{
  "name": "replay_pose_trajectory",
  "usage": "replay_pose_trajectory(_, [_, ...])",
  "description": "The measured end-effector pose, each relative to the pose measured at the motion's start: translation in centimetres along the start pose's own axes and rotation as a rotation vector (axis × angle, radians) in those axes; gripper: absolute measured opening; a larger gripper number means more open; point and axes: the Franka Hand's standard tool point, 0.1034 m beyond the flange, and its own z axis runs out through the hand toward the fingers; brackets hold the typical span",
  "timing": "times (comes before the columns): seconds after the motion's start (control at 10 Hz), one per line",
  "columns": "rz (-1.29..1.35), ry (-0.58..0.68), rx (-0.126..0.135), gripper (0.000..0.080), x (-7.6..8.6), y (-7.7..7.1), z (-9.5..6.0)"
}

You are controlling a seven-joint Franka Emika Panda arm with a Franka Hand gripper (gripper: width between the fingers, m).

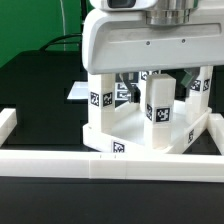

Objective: Assemble desk

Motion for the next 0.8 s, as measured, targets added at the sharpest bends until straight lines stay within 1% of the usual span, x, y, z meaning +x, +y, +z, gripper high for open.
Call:
replay_pose_trajectory(0.1, [0.000,0.000,0.000,0.0284,0.00,0.02,0.00])
replay_pose_trajectory(0.5, [0.014,0.000,0.000,0.0288,-0.01,0.04,0.00])
replay_pose_trajectory(0.6, [0.044,0.001,0.002,0.0288,0.00,0.00,0.01])
replay_pose_trajectory(0.8, [0.206,0.001,0.003,0.0288,0.01,-0.04,0.01])
